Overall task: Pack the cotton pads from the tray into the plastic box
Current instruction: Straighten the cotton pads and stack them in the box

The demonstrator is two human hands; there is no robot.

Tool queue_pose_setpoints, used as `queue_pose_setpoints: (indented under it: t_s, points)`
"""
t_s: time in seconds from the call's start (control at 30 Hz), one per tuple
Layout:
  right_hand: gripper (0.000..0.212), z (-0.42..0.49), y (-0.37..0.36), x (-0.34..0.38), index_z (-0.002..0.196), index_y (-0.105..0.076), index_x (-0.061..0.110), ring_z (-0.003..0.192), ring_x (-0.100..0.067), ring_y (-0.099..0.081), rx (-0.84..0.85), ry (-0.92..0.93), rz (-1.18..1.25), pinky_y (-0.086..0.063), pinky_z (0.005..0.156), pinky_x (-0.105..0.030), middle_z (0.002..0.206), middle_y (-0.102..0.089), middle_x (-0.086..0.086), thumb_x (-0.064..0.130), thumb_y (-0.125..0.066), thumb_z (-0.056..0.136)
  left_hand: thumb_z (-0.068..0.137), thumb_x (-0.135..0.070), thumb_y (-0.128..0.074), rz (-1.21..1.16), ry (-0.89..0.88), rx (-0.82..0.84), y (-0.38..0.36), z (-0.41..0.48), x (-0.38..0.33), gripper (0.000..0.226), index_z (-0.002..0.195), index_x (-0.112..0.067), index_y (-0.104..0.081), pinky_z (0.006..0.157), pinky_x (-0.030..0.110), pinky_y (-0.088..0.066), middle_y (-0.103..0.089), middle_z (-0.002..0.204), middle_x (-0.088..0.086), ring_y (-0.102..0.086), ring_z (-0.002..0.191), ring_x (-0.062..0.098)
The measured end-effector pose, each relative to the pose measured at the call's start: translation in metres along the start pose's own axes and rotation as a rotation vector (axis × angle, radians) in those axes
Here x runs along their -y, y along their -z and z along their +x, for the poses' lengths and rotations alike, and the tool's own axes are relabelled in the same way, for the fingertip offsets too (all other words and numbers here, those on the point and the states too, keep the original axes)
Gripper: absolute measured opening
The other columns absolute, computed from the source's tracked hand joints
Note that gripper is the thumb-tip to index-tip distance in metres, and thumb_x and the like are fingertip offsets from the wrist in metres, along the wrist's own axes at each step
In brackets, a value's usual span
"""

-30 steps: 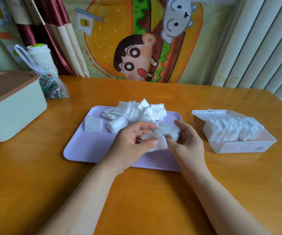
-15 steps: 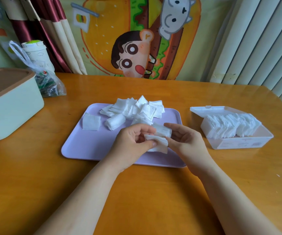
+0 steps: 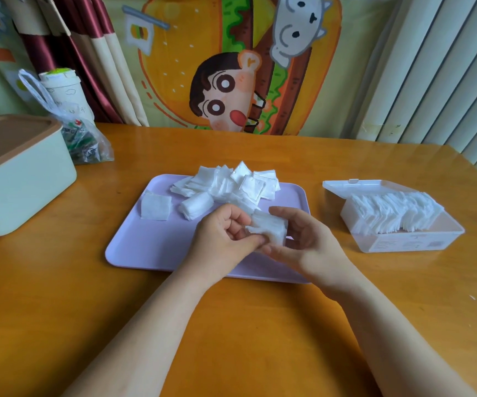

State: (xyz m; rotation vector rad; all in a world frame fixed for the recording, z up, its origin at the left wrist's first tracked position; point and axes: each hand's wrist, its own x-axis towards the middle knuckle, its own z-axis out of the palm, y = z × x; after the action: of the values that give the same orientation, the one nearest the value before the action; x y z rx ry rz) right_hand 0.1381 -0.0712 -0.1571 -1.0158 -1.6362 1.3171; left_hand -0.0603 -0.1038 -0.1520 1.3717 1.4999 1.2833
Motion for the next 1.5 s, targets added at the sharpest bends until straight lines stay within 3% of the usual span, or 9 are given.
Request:
queue_pose_setpoints:
  t_s: [0.17, 0.53, 0.63, 0.73, 0.83, 0.93, 1.03, 1.23, 1.5]
  points:
    - [0.058, 0.0, -0.008, -0.004, 0.141, -0.059, 0.023, 0.109, -0.011, -0.069, -0.065, 0.011, -0.105, -0.053, 0.091, -0.026, 0.124, -0.071, 0.0, -0.003, -0.065, 0.09, 0.085, -0.02, -0.085, 0.088, 0.012, 0.163, 0.008, 0.002, 0.002, 0.059, 0.136, -0.033, -0.058, 0.074, 0.025, -0.053, -0.068, 0.077, -0.008, -0.059, 0.068, 0.007]
    - [0.084, -0.006, -0.028, 0.002, 0.162, -0.03, 0.031, 0.14, -0.003, -0.049, -0.015, 0.044, -0.21, -0.044, 0.112, -0.021, 0.155, -0.043, 0.012, -0.018, -0.046, 0.095, 0.094, -0.008, -0.067, 0.158, -0.122, 0.24, 0.0, -0.004, -0.004, 0.022, 0.11, -0.022, -0.069, 0.063, 0.023, -0.048, -0.065, 0.076, 0.0, -0.053, 0.062, 0.007]
    - [0.074, -0.003, -0.026, 0.002, 0.156, -0.044, 0.025, 0.112, 0.007, -0.061, -0.111, 0.05, -0.214, -0.047, 0.095, -0.01, 0.134, -0.06, 0.009, -0.015, -0.056, 0.094, 0.092, -0.004, -0.063, 0.212, -0.142, 0.259, 0.0, -0.006, -0.006, 0.032, 0.115, -0.026, -0.069, 0.067, 0.026, -0.051, -0.066, 0.082, 0.001, -0.057, 0.064, 0.012]
    - [0.056, 0.0, -0.021, 0.004, 0.14, -0.061, 0.029, 0.081, 0.003, -0.063, -0.25, 0.025, -0.221, -0.049, 0.078, -0.009, 0.107, -0.069, 0.015, 0.004, -0.073, 0.092, 0.093, -0.016, -0.064, 0.338, -0.053, 0.06, 0.014, 0.002, -0.001, 0.043, 0.133, -0.033, -0.063, 0.078, 0.029, -0.057, -0.067, 0.096, -0.011, -0.065, 0.081, 0.008]
    - [0.05, 0.001, -0.02, 0.003, 0.135, -0.065, 0.029, 0.095, 0.004, -0.066, -0.354, 0.019, -0.23, -0.051, 0.081, -0.008, 0.12, -0.07, 0.016, 0.011, -0.077, 0.089, 0.093, -0.04, -0.067, 0.722, 0.017, -0.106, 0.033, 0.008, 0.007, 0.041, 0.13, -0.027, -0.061, 0.085, 0.037, -0.056, -0.061, 0.118, -0.01, -0.062, 0.106, 0.016]
    - [0.052, 0.002, -0.018, 0.002, 0.138, -0.063, 0.028, 0.107, -0.001, -0.065, -0.395, -0.011, -0.278, -0.054, 0.09, -0.018, 0.128, -0.067, 0.014, 0.016, -0.077, 0.09, 0.087, -0.056, -0.068, 0.844, 0.091, -0.069, 0.036, 0.009, 0.014, 0.037, 0.109, -0.026, -0.063, 0.084, 0.039, -0.055, -0.054, 0.118, -0.007, -0.059, 0.105, 0.02]
    - [0.058, 0.002, -0.017, 0.001, 0.142, -0.06, 0.027, 0.111, -0.011, -0.065, -0.389, -0.044, -0.35, -0.055, 0.096, -0.03, 0.132, -0.064, 0.012, 0.022, -0.079, 0.088, 0.087, -0.053, -0.071, 0.767, 0.103, -0.039, 0.035, 0.007, 0.014, 0.026, 0.093, -0.03, -0.06, 0.082, 0.039, -0.056, -0.054, 0.106, -0.011, -0.059, 0.095, 0.018]
    - [0.064, 0.001, -0.017, 0.003, 0.145, -0.057, 0.024, 0.111, -0.012, -0.065, -0.339, -0.057, -0.379, -0.05, 0.09, -0.021, 0.13, -0.062, 0.01, 0.021, -0.081, 0.085, 0.09, -0.037, -0.074, 0.431, 0.088, 0.01, 0.031, 0.004, 0.009, 0.014, 0.09, -0.031, -0.062, 0.073, 0.035, -0.059, -0.068, 0.086, -0.008, -0.066, 0.081, 0.014]
    - [0.055, 0.002, -0.014, 0.002, 0.133, -0.061, 0.031, 0.087, -0.005, -0.071, -0.393, -0.053, -0.195, -0.057, 0.075, -0.018, 0.115, -0.071, 0.007, 0.018, -0.084, 0.085, 0.09, -0.007, -0.079, -0.136, 0.079, 0.074, 0.028, 0.001, -0.005, 0.035, 0.117, -0.029, -0.07, 0.076, 0.024, -0.055, -0.077, 0.111, -0.009, -0.071, 0.096, 0.008]
